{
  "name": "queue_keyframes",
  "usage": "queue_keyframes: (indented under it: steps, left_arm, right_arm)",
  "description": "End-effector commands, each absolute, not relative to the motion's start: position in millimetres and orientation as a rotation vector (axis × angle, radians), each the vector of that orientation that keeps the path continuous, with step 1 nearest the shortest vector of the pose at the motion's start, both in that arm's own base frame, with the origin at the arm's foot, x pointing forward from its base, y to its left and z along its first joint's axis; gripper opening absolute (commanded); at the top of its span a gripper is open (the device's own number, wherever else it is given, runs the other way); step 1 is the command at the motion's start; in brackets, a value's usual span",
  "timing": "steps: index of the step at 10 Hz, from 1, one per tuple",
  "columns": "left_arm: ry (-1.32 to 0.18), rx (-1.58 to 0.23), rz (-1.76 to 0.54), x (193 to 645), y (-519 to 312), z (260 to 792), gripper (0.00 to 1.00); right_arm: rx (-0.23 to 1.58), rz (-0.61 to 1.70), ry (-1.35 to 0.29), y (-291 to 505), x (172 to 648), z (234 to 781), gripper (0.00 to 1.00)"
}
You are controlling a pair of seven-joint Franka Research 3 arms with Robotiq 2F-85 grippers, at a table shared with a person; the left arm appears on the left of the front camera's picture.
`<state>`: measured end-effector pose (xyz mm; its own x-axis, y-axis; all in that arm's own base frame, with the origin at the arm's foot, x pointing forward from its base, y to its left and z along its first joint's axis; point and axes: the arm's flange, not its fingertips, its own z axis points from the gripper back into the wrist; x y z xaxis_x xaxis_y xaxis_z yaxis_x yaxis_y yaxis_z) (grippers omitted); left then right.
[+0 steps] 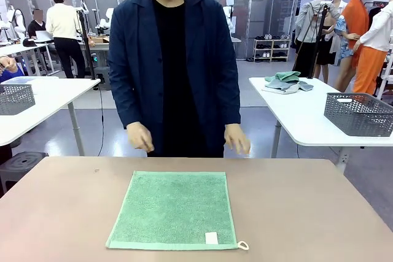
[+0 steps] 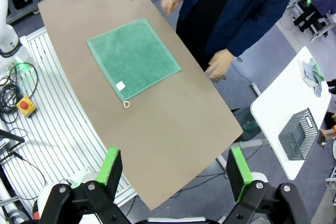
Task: Fold the towels and place them in the basket.
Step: When a person lays out a Towel with hook on the table, fold it in half twice.
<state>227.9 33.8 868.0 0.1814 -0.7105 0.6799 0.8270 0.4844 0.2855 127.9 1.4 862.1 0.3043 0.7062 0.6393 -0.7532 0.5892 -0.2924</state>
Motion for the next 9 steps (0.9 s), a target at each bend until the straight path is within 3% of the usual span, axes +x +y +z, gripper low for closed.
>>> queue_keyframes:
  steps: [1,8,9]
  left_arm:
    - [-0.863,-0.158,-1.094,227.2,33.3,868.9,1.0]
    - [-0.861,-0.16,-1.092,227.9,33.8,868.0,1.0]
    - [-0.801,-0.116,-1.191,244.0,1.0,867.8,1.0]
  right_arm:
    - [0.067,0.969,-0.82,0.7,124.9,863.8,1.0]
    - [0.066,0.967,-0.81,1.4,127.9,862.1,1.0]
    - [0.042,1.094,-0.736,26.8,154.7,868.5,1.0]
